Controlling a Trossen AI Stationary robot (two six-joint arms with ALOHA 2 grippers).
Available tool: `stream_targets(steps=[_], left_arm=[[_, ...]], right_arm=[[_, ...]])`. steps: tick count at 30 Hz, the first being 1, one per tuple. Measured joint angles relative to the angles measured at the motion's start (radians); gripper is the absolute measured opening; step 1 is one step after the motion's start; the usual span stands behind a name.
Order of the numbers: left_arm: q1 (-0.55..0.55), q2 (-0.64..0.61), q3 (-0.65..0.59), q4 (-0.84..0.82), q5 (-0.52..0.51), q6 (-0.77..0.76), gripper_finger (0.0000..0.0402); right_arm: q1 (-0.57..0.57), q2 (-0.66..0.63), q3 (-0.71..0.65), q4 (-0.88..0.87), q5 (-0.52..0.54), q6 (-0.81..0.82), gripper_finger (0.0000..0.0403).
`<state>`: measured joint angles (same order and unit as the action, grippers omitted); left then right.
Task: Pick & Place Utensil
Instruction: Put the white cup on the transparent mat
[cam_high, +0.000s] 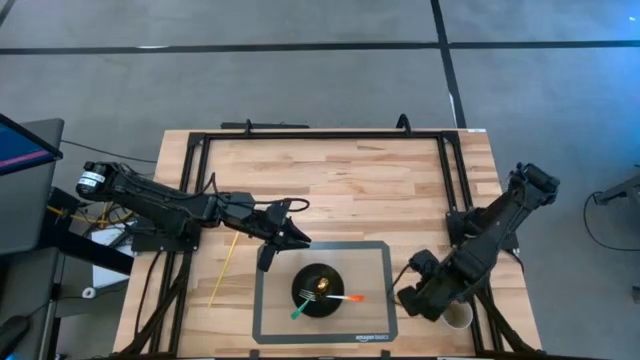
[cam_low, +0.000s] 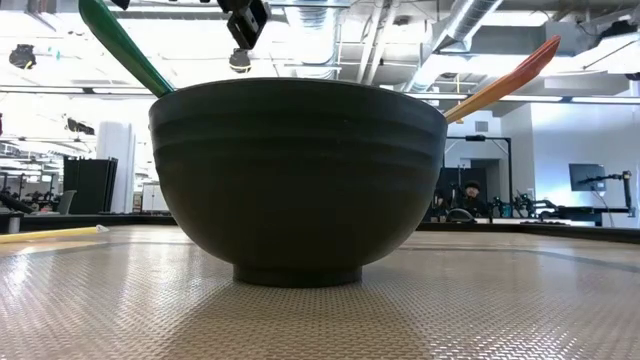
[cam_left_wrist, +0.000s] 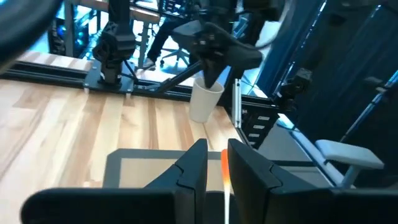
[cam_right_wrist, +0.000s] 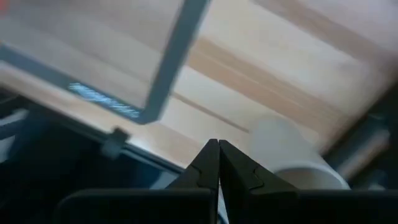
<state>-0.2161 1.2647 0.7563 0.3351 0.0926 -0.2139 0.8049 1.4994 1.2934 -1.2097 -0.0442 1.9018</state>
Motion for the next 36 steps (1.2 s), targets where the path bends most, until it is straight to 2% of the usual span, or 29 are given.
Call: stream_targets(steps=[3, 7, 10, 13, 15, 23, 30, 36], left_arm=[[0.000, 0.000, 0.000, -0.003, -0.019, 0.000, 0.0064], [0.000, 0.000, 0.000, -0.007, -0.021, 0.000, 0.0064], [0.000, 0.000, 0.000, -0.009, -0.021, 0.000, 0.0064], [0.000, 0.000, 0.000, -0.010, -0.021, 0.000, 0.0064], [0.000, 0.000, 0.000, -0.010, -0.021, 0.000, 0.0064], [-0.001, 0.000, 0.000, -0.014, -0.021, -0.003, 0.0064], [-0.001, 0.000, 0.000, -0.015, -0.021, -0.003, 0.0064], [-0.001, 0.000, 0.000, -0.022, -0.021, -0.003, 0.0064]], right_arm=[[0.037, 0.087, 0.116, -0.140, -0.011, 0.027, 0.0000], [0.089, 0.173, 0.170, -0.135, -0.041, 0.081, 0.0000], [0.104, 0.218, 0.172, -0.124, -0.159, 0.169, 0.0006], [0.105, 0.248, 0.172, -0.152, -0.304, 0.183, 0.0023], [0.104, 0.256, 0.172, -0.178, -0.344, 0.176, 0.0039], [0.105, 0.256, 0.160, -0.141, -0.291, 0.192, 0.0091], [0.110, 0.256, 0.147, -0.128, -0.189, 0.210, 0.0104], [0.110, 0.258, 0.074, -0.048, -0.250, 0.229, 0.0103]])
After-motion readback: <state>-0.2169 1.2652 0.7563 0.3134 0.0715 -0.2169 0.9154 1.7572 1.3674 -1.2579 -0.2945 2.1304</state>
